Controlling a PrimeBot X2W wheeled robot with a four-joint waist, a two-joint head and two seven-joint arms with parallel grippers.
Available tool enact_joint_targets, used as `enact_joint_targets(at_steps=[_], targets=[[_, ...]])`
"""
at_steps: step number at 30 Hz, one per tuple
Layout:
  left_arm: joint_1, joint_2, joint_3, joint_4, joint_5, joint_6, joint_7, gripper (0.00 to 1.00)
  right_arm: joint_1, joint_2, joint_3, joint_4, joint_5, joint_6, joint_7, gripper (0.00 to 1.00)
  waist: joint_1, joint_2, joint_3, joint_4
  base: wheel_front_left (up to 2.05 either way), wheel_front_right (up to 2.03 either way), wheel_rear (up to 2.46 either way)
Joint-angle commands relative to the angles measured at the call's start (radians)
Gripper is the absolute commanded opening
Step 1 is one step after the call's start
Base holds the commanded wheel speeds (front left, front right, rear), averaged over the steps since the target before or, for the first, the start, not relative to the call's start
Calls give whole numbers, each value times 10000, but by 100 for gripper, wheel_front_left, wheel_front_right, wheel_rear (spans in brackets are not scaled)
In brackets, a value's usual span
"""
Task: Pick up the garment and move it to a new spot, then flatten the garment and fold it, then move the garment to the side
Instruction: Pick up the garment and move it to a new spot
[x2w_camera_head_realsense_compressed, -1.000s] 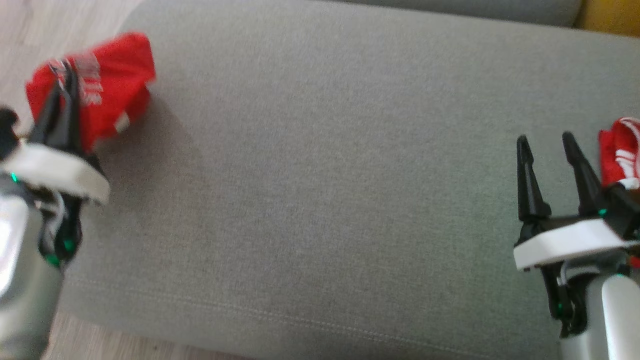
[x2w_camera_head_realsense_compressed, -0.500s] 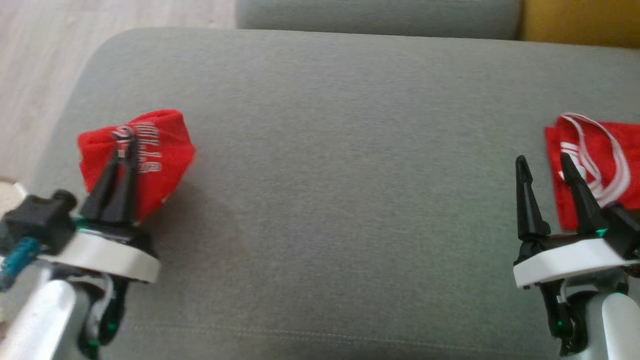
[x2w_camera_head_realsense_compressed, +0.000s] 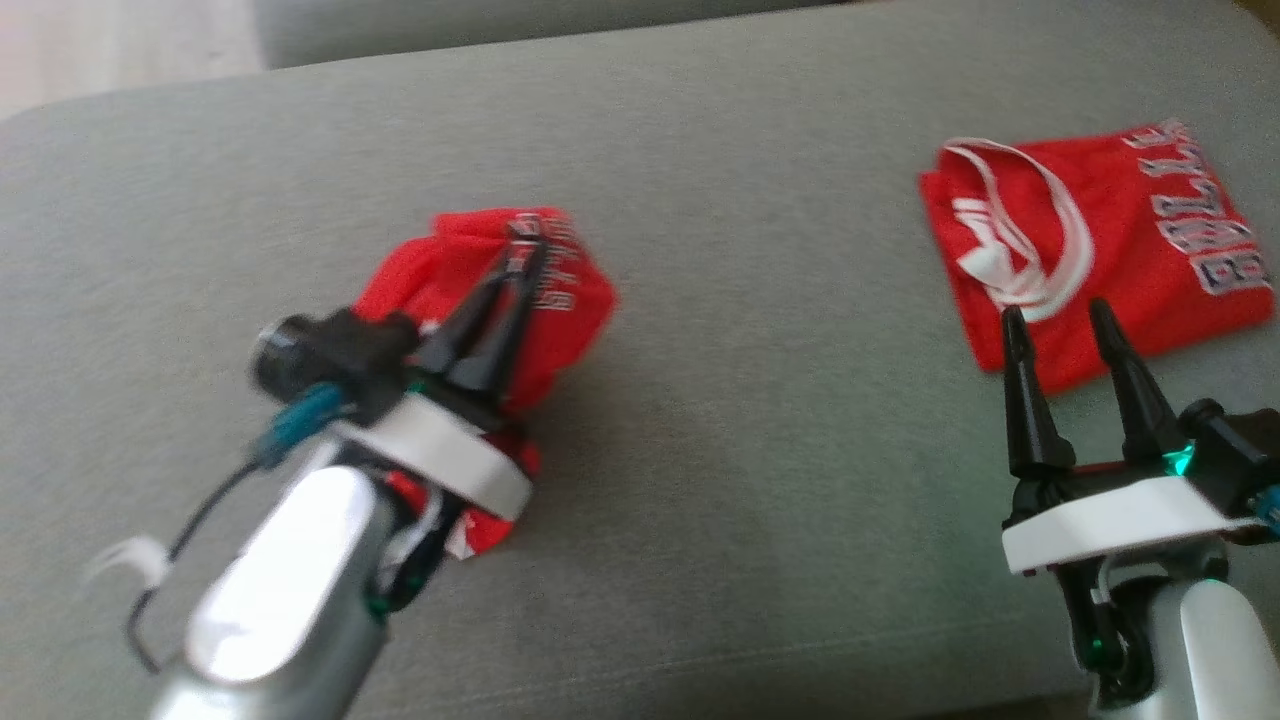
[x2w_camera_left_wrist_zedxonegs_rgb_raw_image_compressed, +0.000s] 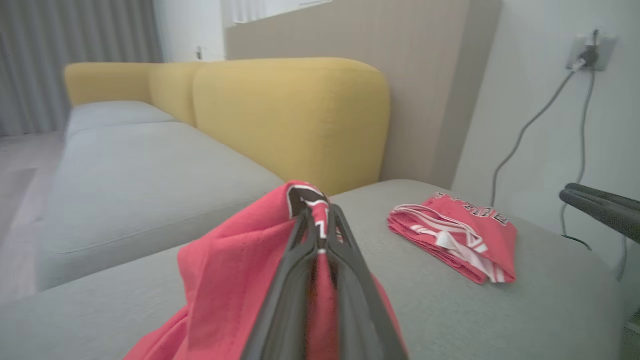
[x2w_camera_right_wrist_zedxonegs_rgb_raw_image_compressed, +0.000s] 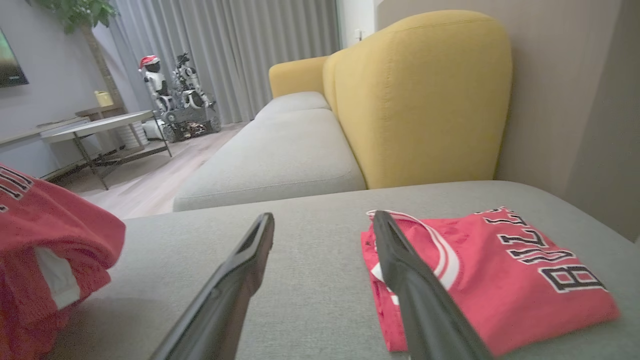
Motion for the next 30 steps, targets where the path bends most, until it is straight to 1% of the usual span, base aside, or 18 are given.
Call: enact_joint_targets(at_steps=[1,5,6,7,8,11,13,16,21,24,30], targets=[[-685,-84,143,124,117,-188,-164,0,-450,-45,272,-283,103,-9,-161,100,0,0,246,-604,0,0,0],[-1150,-626,-303,1424,109,-534,-284,0,-478,-45,375,-178,217,-9,-288,100,0,0,403,-964,0,0,0],[-1227,-707,-362,1797,96,-575,-299,19,-486,-45,400,-149,239,-9,-321,100,0,0,437,-1014,0,0,0],[-1299,-773,-405,2151,100,-599,-318,45,-497,-45,418,-115,264,-9,-355,100,0,0,460,-1046,0,0,0],[-1358,-848,-405,2439,79,-620,-364,100,-507,-45,430,-80,282,-9,-387,100,0,0,473,-1063,0,0,0],[-1435,-966,-260,3034,56,-573,-503,100,-527,-45,406,6,330,-9,-482,100,0,0,507,-1000,0,0,0],[-1418,-982,-153,3113,32,-540,-546,100,-520,-45,369,30,333,-9,-511,100,0,0,496,-928,0,0,0],[-1261,-904,251,3115,54,-325,-620,100,-513,-45,290,96,306,-9,-551,100,0,0,435,-643,0,0,0],[-667,-550,1247,2326,368,159,-639,100,-519,-45,174,112,164,-9,-498,100,0,0,241,-49,0,0,0],[-151,-319,1855,1799,553,369,-641,100,-477,-45,59,97,55,-9,-407,100,0,0,99,333,0,0,0],[690,145,2850,1084,774,550,-642,100,-430,-45,-199,25,-102,-9,-222,100,0,0,-112,925,0,0,0]])
